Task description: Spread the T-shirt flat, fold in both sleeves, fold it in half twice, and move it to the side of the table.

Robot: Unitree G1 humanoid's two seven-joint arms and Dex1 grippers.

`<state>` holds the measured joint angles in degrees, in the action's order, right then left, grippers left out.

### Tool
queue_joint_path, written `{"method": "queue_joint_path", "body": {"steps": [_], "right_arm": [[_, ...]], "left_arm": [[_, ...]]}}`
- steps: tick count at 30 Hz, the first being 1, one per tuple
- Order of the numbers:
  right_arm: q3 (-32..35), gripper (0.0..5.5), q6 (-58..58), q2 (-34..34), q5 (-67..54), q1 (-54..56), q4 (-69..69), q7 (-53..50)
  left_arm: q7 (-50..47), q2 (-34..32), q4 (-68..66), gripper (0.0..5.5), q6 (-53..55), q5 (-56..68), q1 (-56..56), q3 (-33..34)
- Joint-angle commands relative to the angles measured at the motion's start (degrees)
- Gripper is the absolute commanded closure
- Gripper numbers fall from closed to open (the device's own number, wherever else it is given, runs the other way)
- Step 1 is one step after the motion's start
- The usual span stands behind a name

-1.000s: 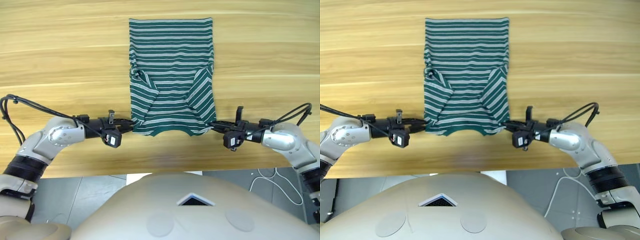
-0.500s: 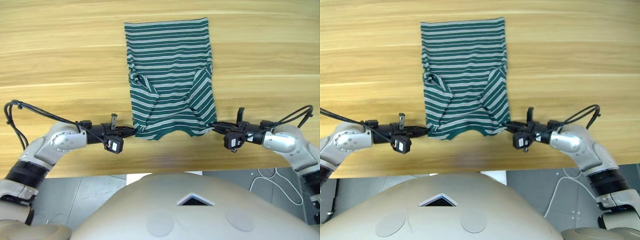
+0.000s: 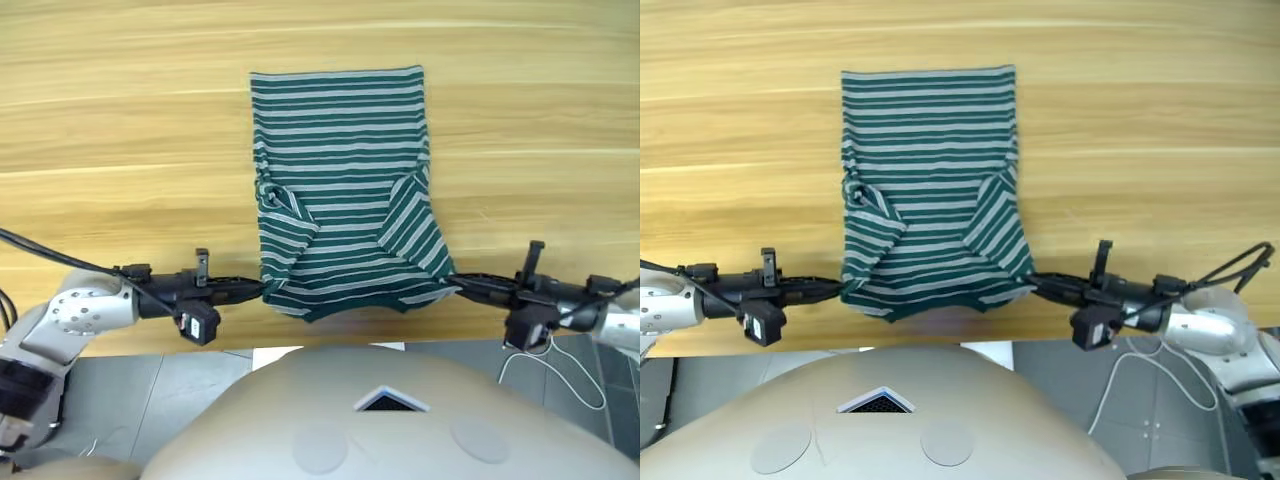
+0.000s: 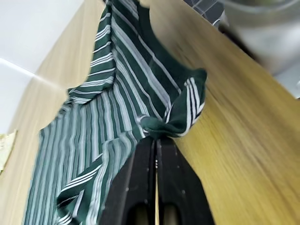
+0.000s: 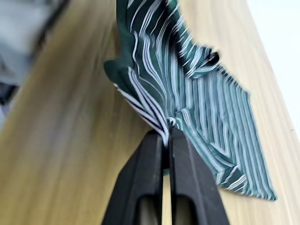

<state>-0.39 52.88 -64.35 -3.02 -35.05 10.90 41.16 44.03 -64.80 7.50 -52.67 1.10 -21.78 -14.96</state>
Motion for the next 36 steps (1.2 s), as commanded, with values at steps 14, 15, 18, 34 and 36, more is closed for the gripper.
{"method": "queue_joint_path", "body": {"steps": [14,15,18,34,36], "right_arm": [[3.4,5.50,-8.5,4.3,3.7,7.7,0.0,1.1],[2.4,5.50,-11.1,5.5,4.9,10.5,-0.3,0.8],[0.4,5.50,-18.6,10.4,12.1,20.4,-3.1,-2.2],[-11.0,5.50,-28.8,24.0,40.2,49.6,-25.5,-21.4],[-11.5,5.50,-29.7,24.9,40.8,51.7,-28.4,-23.2]], "left_arm": [[0.4,5.9,-3.4,5.48,6.5,-2.4,7.4,2.1],[0.0,7.5,-4.6,5.48,8.5,-4.5,10.0,1.8],[-2.8,13.2,-10.7,5.48,12.9,-9.0,20.4,2.5],[-21.4,30.0,-52.4,5.48,10.6,-29.9,54.3,-4.3],[-23.2,31.2,-55.6,5.48,9.6,-30.7,56.2,-4.9]]}}
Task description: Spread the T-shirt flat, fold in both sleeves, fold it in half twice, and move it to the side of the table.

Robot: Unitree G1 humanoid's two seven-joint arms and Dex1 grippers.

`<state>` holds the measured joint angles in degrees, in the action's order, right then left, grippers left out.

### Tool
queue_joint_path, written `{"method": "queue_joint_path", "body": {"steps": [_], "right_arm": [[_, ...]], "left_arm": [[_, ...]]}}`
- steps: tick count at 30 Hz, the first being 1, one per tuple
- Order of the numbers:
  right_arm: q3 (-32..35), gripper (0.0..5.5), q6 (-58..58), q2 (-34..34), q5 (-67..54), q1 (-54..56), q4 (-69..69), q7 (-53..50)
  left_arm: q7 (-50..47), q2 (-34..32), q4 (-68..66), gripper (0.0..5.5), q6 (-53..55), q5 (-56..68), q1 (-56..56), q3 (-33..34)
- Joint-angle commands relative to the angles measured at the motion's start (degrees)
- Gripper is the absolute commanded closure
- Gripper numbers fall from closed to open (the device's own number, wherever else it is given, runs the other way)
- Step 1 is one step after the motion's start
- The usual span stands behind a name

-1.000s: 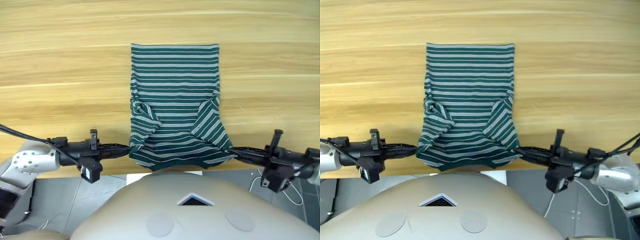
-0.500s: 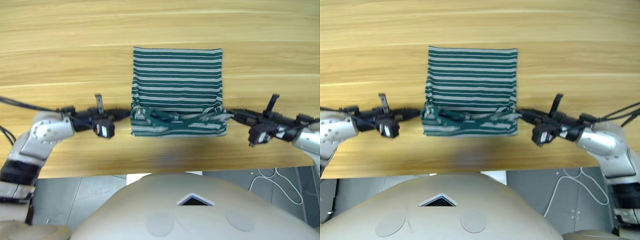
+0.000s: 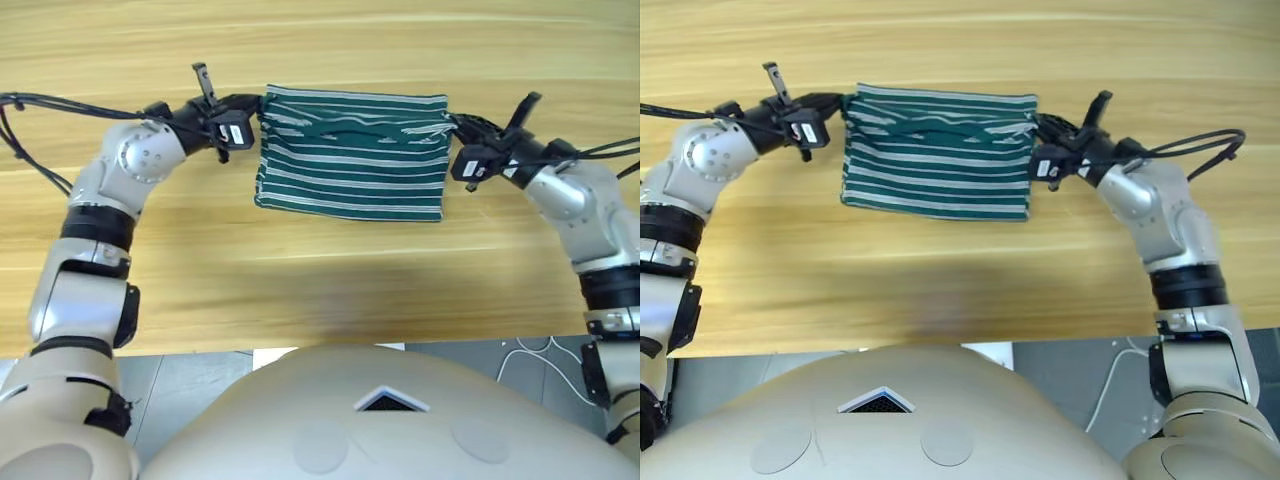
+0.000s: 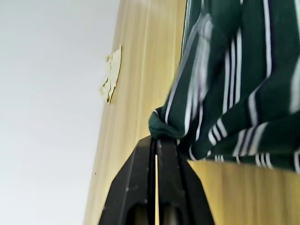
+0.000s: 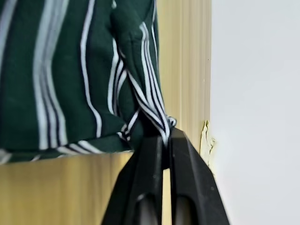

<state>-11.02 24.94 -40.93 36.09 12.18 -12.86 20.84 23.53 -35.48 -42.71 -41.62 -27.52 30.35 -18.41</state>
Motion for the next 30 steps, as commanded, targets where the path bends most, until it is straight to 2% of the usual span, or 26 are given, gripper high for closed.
{"method": "queue_joint_path", "body": {"steps": [1,14,30], "right_arm": [[-1.1,5.50,-2.0,1.9,1.8,5.4,-5.8,-3.8],[-6.3,5.50,-3.6,7.5,3.2,14.7,-20.3,-10.9],[-6.2,5.50,-0.8,11.5,-1.4,23.4,-33.9,-16.3]], "left_arm": [[-3.3,2.4,-6.6,5.48,-2.0,-2.0,4.8,-1.6],[-14.3,8.3,-24.2,5.48,-1.3,-7.4,13.4,-5.8],[-21.6,11.3,-29.6,5.48,2.9,-7.5,15.0,-5.6]]}}
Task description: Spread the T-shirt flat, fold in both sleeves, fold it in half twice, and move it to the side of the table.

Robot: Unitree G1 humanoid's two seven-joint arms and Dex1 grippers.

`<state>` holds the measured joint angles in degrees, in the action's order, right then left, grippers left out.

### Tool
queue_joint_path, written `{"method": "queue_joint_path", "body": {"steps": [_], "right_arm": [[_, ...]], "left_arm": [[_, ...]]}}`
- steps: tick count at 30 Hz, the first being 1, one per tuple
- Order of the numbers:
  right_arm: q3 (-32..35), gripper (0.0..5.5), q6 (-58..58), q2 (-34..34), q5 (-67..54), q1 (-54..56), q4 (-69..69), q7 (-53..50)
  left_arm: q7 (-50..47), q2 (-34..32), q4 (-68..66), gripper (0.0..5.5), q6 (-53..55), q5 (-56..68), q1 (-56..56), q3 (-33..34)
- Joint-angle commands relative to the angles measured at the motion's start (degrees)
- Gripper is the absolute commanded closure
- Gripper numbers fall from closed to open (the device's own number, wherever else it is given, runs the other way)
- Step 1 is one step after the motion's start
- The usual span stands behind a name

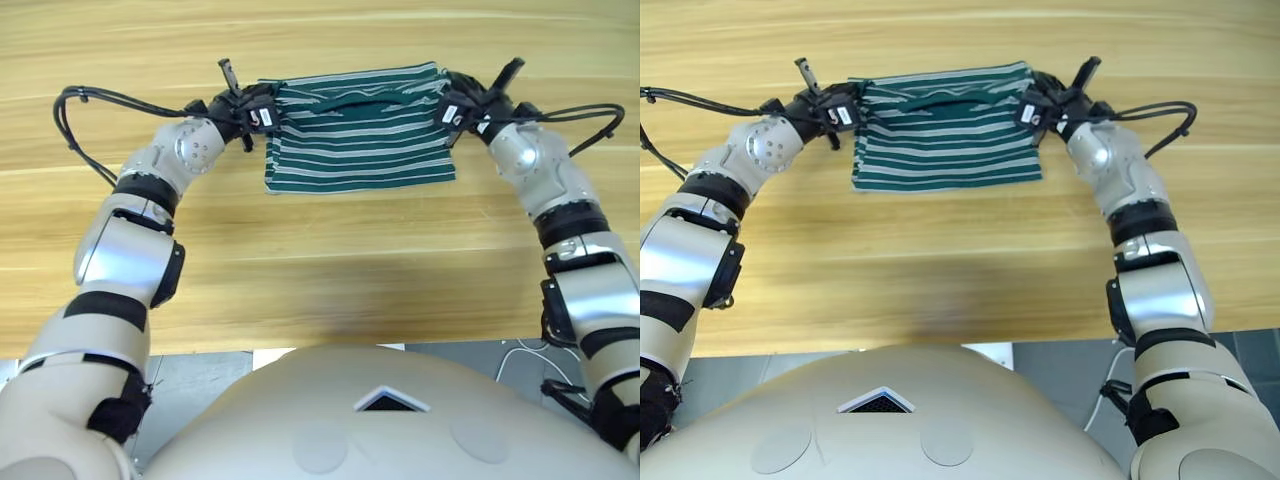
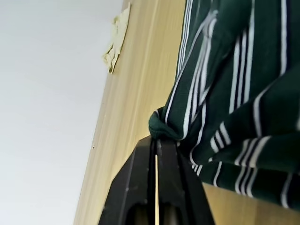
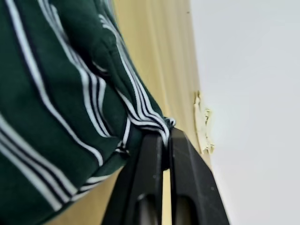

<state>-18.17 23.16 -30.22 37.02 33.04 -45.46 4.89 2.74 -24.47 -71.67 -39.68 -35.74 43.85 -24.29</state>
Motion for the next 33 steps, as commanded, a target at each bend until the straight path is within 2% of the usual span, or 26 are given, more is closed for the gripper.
{"method": "queue_joint_path", "body": {"steps": [1,13,14,17,20,24,26,29,31,33], "right_arm": [[0.8,5.50,1.2,1.1,-2.7,3.1,-2.3,-0.4],[-5.1,5.50,1.4,7.2,-0.6,10.3,-21.4,-1.8],[-5.4,5.15,1.0,7.6,-0.5,10.8,-22.9,-2.3],[-5.4,4.72,0.0,8.5,-1.1,11.9,-25.9,-3.8],[-4.1,4.16,-0.9,9.0,-2.5,12.9,-27.5,-5.9],[2.9,3.56,-2.6,10.1,-9.5,14.7,-28.7,-9.7],[4.2,3.24,-2.5,10.3,-10.5,15.1,-29.0,-13.3],[2.9,2.69,3.8,9.7,-8.5,13.3,-26.5,-20.4],[2.4,2.39,7.3,8.3,-7.8,11.9,-25.3,-22.5],[2.7,2.12,11.0,6.4,-8.7,10.3,-24.1,-20.4]], "left_arm": [[-0.9,0.4,-0.8,5.48,1.1,0.9,1.4,0.5],[0.4,3.8,-3.6,5.48,8.3,3.9,1.4,2.9],[0.9,4.0,-3.7,5.50,8.8,4.6,1.3,3.7],[2.6,4.7,-4.0,5.50,10.3,7.0,1.2,5.6],[4.7,5.3,-4.2,4.94,11.6,9.2,1.2,7.5],[7.1,6.3,-4.4,4.40,14.4,14.5,2.8,12.3],[5.2,6.8,-4.3,4.09,16.1,18.5,4.4,16.6],[4.9,7.9,-4.2,3.77,20.0,32.1,7.5,30.1],[5.2,7.7,-4.1,3.77,20.3,35.5,7.8,33.6],[4.8,7.2,-3.6,3.77,18.8,36.3,7.3,34.8]]}}
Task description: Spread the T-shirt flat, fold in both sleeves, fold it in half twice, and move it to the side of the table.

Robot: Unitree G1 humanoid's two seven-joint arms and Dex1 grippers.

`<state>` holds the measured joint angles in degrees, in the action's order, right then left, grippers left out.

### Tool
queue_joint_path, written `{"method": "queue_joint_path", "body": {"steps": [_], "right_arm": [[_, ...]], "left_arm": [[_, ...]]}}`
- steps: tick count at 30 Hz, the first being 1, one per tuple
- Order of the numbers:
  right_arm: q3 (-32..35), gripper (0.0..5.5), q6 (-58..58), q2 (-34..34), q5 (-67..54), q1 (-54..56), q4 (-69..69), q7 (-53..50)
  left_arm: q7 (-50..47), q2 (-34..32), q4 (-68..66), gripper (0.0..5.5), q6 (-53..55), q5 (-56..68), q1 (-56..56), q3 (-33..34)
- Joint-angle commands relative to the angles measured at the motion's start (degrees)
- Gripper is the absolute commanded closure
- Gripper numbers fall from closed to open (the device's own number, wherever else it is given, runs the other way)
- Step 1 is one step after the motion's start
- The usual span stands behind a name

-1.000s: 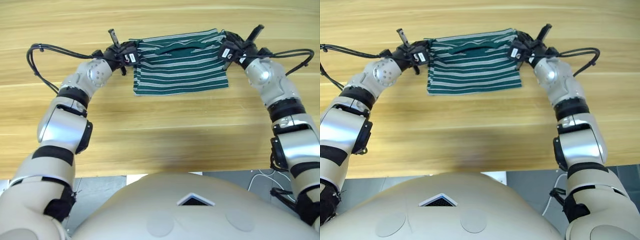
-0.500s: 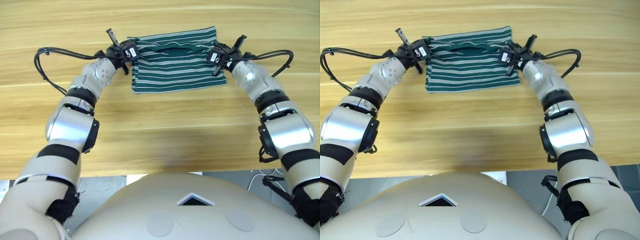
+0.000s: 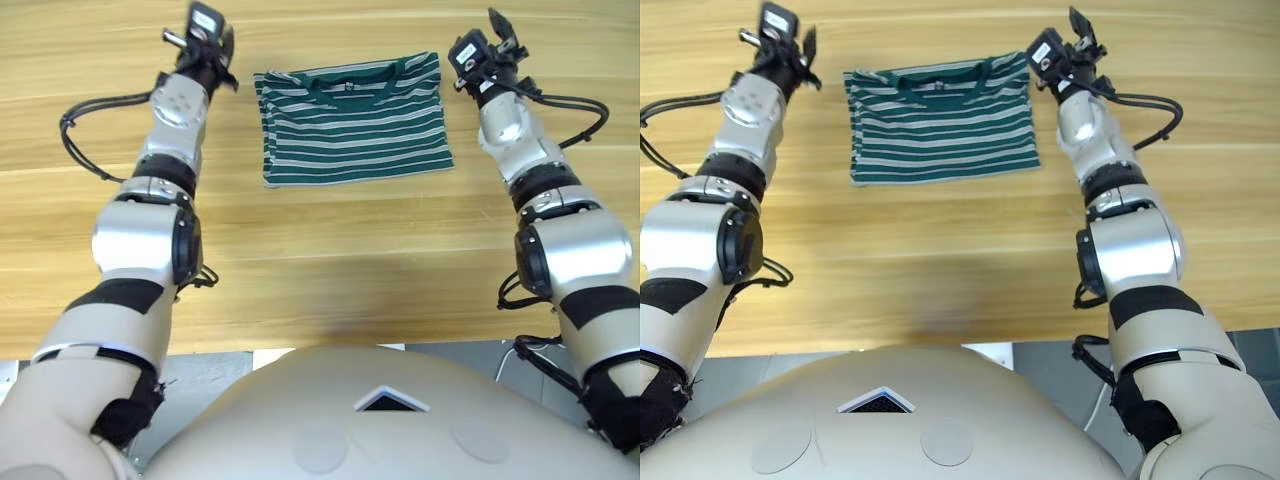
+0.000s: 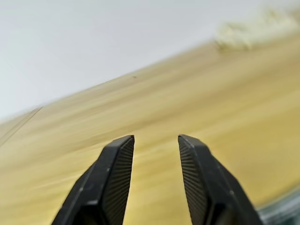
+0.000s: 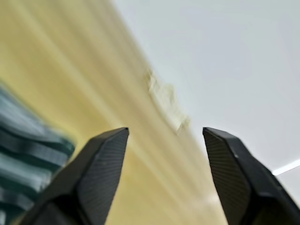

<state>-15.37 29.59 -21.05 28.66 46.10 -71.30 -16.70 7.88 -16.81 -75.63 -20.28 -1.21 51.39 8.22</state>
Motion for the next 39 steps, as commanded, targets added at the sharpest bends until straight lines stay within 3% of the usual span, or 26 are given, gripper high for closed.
{"method": "queue_joint_path", "body": {"steps": [1,5,8,11,17,22,31,35,39], "right_arm": [[0.3,1.99,6.7,-3.3,-1.6,-3.8,2.5,4.0],[1.8,1.24,16.6,-6.8,-13.5,-12.6,15.4,25.5],[0.9,0.85,15.4,-11.4,-13.7,-17.0,23.8,32.8],[-3.3,0.85,5.3,-16.5,2.4,-17.6,25.9,25.0],[-11.0,0.85,-6.5,-18.1,17.3,-23.1,31.6,22.9],[-11.2,0.85,-2.6,-20.7,10.0,-31.5,46.2,31.6],[-4.0,0.85,-0.7,-28.8,-2.5,-41.5,62.9,40.6],[0.4,0.85,-2.0,-28.8,-4.0,-41.9,65.9,40.0],[0.8,0.85,-3.0,-25.1,-2.6,-39.6,67.0,39.3]], "left_arm": [[-0.4,-0.6,0.5,3.77,-1.2,2.2,-0.5,2.8],[0.3,-1.8,1.2,3.77,-3.9,3.1,-2.4,4.8],[0.0,-2.5,1.7,3.77,-6.0,2.5,-4.0,4.6],[-0.3,-2.5,2.5,3.77,-8.2,1.8,-5.5,4.0],[-1.4,-2.3,4.0,3.77,-12.1,-0.2,-7.5,1.8],[-1.8,-2.4,4.2,3.77,-12.9,-0.6,-7.6,1.1],[-2.7,-2.5,4.3,3.77,-13.7,-1.4,-7.5,0.6],[-3.4,-2.8,5.0,3.77,-15.0,-2.1,-8.1,0.1],[-3.7,-2.6,5.4,3.77,-15.8,-2.4,-8.3,-0.4]]}}
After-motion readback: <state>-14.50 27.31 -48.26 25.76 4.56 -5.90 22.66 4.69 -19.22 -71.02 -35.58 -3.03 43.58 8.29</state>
